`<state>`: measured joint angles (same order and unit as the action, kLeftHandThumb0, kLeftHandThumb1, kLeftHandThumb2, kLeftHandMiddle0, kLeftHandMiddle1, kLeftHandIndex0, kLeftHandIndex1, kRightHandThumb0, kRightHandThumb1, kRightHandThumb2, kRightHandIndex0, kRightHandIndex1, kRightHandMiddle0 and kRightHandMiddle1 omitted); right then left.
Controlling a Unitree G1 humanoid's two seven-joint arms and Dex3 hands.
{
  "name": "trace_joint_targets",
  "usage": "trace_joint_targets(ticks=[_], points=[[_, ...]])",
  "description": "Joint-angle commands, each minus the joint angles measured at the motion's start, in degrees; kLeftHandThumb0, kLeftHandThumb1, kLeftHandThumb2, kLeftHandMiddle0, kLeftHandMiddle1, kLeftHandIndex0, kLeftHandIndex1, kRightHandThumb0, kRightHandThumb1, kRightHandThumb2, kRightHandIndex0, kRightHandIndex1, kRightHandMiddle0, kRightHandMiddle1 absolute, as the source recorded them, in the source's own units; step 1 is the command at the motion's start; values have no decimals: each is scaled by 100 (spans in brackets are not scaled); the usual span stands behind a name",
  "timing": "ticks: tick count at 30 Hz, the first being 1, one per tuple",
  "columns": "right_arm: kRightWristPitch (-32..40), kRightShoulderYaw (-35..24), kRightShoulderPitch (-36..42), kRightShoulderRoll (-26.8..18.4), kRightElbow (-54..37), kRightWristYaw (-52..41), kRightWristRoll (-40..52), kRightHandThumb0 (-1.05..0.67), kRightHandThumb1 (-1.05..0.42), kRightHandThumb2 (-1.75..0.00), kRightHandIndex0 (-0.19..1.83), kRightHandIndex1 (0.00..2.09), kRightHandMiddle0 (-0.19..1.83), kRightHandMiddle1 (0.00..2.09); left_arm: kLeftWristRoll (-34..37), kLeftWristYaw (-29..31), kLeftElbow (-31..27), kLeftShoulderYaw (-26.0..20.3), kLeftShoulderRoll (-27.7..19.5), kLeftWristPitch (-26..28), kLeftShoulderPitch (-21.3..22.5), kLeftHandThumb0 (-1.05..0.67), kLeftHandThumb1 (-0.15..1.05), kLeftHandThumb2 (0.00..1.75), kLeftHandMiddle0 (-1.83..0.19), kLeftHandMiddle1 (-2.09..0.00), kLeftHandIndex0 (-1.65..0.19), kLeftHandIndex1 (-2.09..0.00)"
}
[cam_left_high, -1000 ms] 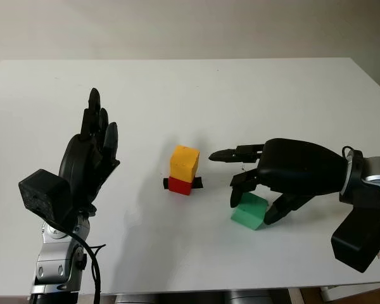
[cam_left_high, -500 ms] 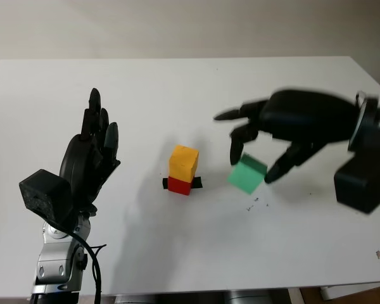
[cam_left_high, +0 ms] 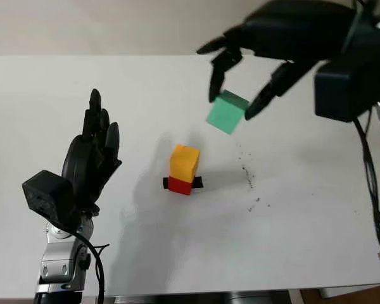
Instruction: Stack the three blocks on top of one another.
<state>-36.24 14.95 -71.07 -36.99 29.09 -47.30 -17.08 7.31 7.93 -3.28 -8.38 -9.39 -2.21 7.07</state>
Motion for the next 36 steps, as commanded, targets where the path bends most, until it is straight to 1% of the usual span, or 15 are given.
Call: trace_joint_targets(ticks=[1,3,6,8,11,14,18,24,27,32,36], points=[[-187,55,-269,135,21,142,-83,-44,-76,-5,41,6,93,85,-13,-25,29,3,3,-31,120,-82,105,60,19,-4,19,-3],[-377,135,-323,230,13,247,-214,-44,-76,-5,41,6,88,95,-10,-39,40,2,19,-53,124,-82,105,61,19,-4,19,-3],[-528,255,-337,348,-10,354,-416,-43,-76,-6,42,6,84,97,-12,-91,45,0,48,-59,128,-82,105,61,19,-5,18,-4],[-683,325,-336,391,88,426,-517,-44,-79,-6,39,5,80,104,-29,-125,53,10,64,-80,139,-82,105,60,19,-5,18,-4],[-1044,459,-364,464,357,496,-604,-43,-85,-6,34,3,67,123,-53,-153,68,12,71,-140,138,-82,105,62,19,-5,19,-4],[-1176,595,-400,462,399,470,-763,-42,-89,-6,29,2,55,132,-79,-194,72,21,89,-168,140,-82,105,63,19,-5,19,-4],[-1243,761,-410,493,365,451,-956,-42,-88,-5,26,2,51,134,-108,-225,100,33,114,-244,138,-82,105,65,19,-5,19,-4],[-1460,988,-448,522,499,449,-1194,-41,-88,-5,28,5,55,112,-98,-224,180,25,166,-387,144,-81,105,64,19,-5,19,-4],[-1499,1052,-449,523,507,423,-1227,-40,-89,-6,26,5,53,108,-87,-226,196,25,176,-389,149,-81,105,64,19,-5,19,-4],[-1567,1123,-429,546,491,466,-1310,-40,-89,-5,28,6,57,111,-82,-225,249,30,179,-387,164,-81,105,63,19,-5,19,-4],[-1600,1124,-396,586,506,579,-1324,-41,-88,-5,33,7,54,119,-79,-236,243,33,191,-376,159,-81,105,63,19,-5,19,-5]])
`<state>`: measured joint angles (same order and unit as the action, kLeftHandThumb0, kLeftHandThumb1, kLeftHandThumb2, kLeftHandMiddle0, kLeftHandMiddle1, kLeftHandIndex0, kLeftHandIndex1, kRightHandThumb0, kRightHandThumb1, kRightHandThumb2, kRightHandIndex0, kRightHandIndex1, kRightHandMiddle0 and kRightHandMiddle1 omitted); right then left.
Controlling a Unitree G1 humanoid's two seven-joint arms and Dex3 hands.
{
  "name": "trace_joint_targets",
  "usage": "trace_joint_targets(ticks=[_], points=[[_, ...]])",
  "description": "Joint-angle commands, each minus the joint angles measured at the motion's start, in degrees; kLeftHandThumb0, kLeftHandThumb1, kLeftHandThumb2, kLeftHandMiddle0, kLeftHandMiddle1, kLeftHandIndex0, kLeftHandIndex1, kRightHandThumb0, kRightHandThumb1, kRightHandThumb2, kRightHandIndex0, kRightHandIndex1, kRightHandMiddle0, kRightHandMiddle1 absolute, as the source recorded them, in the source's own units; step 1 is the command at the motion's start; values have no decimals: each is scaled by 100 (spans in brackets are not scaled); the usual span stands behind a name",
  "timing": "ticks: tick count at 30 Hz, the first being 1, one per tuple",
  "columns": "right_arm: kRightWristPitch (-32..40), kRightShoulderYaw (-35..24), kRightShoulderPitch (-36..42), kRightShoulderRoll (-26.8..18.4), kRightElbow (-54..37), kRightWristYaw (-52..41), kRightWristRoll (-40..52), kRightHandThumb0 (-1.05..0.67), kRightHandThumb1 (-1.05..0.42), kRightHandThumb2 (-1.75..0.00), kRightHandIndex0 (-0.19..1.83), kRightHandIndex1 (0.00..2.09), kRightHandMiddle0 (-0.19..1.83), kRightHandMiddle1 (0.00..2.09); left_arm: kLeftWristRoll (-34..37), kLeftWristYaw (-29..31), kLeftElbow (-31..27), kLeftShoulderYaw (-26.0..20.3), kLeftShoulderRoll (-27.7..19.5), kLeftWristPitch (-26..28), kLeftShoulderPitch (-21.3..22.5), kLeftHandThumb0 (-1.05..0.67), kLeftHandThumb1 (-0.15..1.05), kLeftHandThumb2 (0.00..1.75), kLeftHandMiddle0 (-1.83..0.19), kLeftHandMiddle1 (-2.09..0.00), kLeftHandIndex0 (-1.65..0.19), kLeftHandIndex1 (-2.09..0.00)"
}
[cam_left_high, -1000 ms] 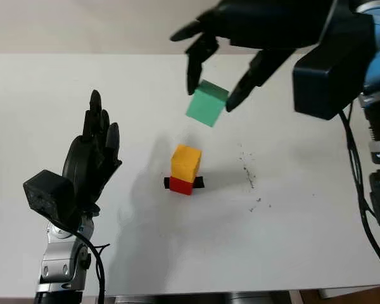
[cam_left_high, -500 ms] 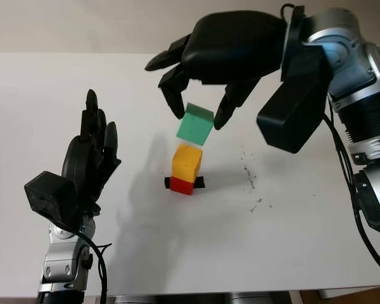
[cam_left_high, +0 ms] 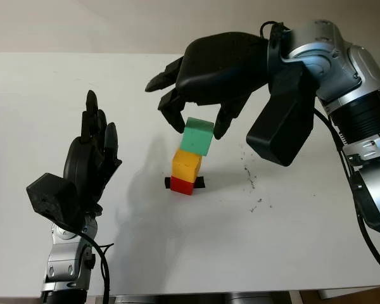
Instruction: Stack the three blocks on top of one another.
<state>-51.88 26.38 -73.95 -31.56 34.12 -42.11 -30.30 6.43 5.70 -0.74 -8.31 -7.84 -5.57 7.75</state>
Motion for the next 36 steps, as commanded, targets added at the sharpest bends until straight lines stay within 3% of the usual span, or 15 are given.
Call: trace_joint_targets(ticks=[1,36], points=[[-38,-20,-103,52,-4,76,6,-41,-88,-5,34,7,54,120,7,-16,-18,25,37,-35,87,-81,105,62,19,-5,19,-5],[-360,95,-15,163,173,340,-103,-33,-93,-6,30,5,49,120,35,-39,-32,61,69,-72,0,-80,105,62,19,-5,19,-5]])
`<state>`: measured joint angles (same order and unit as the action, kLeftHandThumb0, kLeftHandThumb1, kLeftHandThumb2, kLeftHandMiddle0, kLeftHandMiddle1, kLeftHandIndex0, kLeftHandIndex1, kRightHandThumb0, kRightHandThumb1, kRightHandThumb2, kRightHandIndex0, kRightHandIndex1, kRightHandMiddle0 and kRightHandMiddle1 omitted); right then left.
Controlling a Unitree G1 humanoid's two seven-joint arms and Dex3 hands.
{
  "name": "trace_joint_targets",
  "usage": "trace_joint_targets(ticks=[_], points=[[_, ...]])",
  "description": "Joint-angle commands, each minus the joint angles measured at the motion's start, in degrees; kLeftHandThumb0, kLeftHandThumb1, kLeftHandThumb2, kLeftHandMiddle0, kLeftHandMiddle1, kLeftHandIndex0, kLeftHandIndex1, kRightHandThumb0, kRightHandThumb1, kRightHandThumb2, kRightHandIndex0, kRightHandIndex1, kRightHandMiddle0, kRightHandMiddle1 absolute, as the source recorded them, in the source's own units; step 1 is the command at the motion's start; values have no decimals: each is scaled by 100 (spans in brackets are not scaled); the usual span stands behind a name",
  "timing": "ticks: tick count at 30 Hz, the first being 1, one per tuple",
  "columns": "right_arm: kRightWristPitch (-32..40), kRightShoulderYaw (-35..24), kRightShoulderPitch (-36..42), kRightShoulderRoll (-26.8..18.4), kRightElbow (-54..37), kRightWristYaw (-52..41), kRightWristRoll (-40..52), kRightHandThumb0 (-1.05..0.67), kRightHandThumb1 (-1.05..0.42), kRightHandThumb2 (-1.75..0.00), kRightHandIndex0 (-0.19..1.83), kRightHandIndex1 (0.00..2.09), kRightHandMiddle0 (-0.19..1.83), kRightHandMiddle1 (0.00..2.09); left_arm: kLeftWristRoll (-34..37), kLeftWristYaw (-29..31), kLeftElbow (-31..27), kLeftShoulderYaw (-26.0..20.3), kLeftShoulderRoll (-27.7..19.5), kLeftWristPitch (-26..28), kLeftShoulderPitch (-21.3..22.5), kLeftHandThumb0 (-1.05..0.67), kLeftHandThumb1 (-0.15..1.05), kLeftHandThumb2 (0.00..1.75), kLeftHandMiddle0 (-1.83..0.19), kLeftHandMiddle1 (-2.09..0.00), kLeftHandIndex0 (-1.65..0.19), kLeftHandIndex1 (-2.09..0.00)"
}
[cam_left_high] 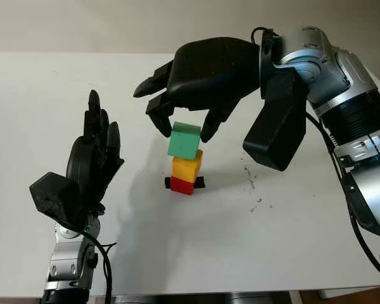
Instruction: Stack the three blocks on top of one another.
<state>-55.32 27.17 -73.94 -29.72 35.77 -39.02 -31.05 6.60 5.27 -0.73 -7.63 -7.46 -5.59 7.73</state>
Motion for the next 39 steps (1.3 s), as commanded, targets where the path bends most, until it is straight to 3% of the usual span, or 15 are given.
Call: trace_joint_targets(ticks=[1,27,32,33,34,35,37,39], points=[[-22,31,-15,-24,1,31,-60,-34,-93,-6,29,5,48,120,15,-4,-30,-9,34,-81,3,-80,105,62,19,-5,19,-5],[82,51,101,-14,-62,-573,412,-36,-96,-5,24,5,46,126,-20,17,46,-6,8,-99,57,-81,105,60,17,-6,16,-6],[157,81,132,-43,-104,-745,512,-38,-97,-6,16,2,35,122,-19,20,33,-6,6,-99,40,-81,105,60,16,-6,16,-6],[178,118,115,-75,-140,-810,442,-40,-96,-5,13,1,28,119,-23,19,27,-6,3,-97,35,-81,105,60,16,-6,16,-6],[197,138,105,-95,-168,-862,392,-48,-94,-5,1,2,16,84,-24,19,23,-6,1,-94,31,-81,105,60,16,-5,16,-6],[212,152,97,-109,-188,-900,344,-51,-93,-5,-4,4,18,61,-26,21,24,-6,1,-108,30,-81,105,60,16,-5,16,-6],[141,156,101,-134,-199,-843,224,-60,-91,-5,-14,2,7,28,-16,33,3,-4,-3,-90,21,-80,105,60,17,-5,17,-6],[109,151,109,-145,-208,-813,169,-66,-91,-5,-18,1,-4,15,-21,30,-14,-2,-6,-68,15,-81,105,60,17,-5,16,-6]])
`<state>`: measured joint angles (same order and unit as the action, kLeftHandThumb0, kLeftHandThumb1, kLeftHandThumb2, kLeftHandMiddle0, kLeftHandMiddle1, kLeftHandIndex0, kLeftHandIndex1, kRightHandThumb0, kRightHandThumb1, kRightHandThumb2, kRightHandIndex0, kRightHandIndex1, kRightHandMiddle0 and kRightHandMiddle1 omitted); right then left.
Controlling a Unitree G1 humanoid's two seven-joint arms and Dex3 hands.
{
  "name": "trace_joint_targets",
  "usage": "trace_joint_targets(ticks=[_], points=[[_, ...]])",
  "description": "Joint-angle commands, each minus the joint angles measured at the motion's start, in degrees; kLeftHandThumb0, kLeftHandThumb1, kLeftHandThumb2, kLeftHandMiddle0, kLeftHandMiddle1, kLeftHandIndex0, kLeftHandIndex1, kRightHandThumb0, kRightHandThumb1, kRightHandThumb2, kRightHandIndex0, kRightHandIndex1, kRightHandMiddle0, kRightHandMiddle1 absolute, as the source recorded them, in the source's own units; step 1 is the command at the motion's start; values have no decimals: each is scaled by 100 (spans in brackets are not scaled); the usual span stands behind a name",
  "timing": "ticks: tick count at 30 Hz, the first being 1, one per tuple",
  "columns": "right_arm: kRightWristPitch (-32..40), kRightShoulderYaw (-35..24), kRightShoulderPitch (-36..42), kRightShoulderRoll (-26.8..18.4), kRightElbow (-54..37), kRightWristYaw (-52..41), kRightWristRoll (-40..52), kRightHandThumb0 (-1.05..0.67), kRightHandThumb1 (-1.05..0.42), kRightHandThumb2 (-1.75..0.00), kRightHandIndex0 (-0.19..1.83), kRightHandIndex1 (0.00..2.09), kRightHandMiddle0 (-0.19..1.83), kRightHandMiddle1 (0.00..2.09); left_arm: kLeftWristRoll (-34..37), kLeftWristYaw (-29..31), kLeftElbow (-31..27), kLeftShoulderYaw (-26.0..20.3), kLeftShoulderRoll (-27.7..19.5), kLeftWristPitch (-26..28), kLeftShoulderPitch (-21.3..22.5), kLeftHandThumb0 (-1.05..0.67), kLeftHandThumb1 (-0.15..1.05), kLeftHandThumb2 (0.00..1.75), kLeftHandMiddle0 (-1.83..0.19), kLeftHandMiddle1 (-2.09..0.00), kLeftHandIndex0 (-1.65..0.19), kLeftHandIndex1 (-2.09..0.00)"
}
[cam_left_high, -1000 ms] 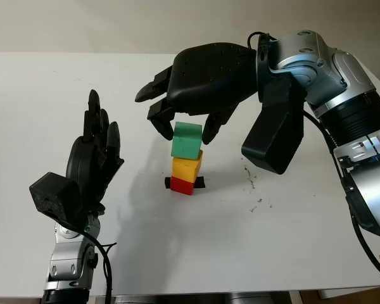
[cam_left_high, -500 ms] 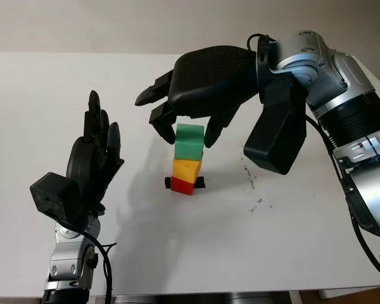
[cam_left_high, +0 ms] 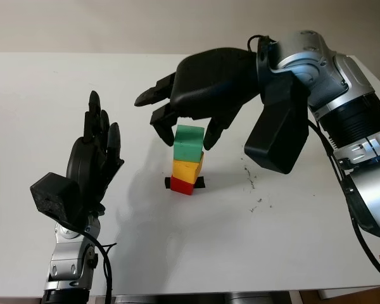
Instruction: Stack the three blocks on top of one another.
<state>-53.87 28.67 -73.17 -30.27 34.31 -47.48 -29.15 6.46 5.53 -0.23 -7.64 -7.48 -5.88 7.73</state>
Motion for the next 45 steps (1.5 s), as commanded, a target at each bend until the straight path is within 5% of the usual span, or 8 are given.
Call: trace_joint_targets(ticks=[1,14,21,27,35,45], points=[[-54,-9,44,-99,-71,78,-57,-68,-91,-5,-19,0,-8,11,-3,5,-64,-2,-4,-36,16,-81,105,60,17,-5,16,-6],[375,-244,50,-270,-202,195,45,-83,-90,-6,-19,0,-19,0,-17,15,-65,-23,-35,-28,4,-80,105,60,17,-5,16,-6],[1525,-1481,940,-278,-454,990,1262,-92,-104,-30,-19,0,-19,0,34,75,-49,-79,-86,-91,-2,-79,105,61,18,-5,19,-5],[2138,-2211,2077,2,-323,1779,2058,-88,-105,-54,-19,0,-19,0,116,170,-60,-164,-173,-72,9,-80,105,62,18,-5,19,-4],[3429,-2644,4093,541,-1479,2646,2433,-78,-105,-68,-15,4,-15,4,193,239,1,-252,-215,-57,72,-80,105,62,18,-5,18,-5],[5111,-2926,5184,1679,-2823,3589,3060,-71,-105,-76,-19,0,-19,0,336,327,118,-253,-181,-9,37,-81,105,60,19,-2,19,-4]])
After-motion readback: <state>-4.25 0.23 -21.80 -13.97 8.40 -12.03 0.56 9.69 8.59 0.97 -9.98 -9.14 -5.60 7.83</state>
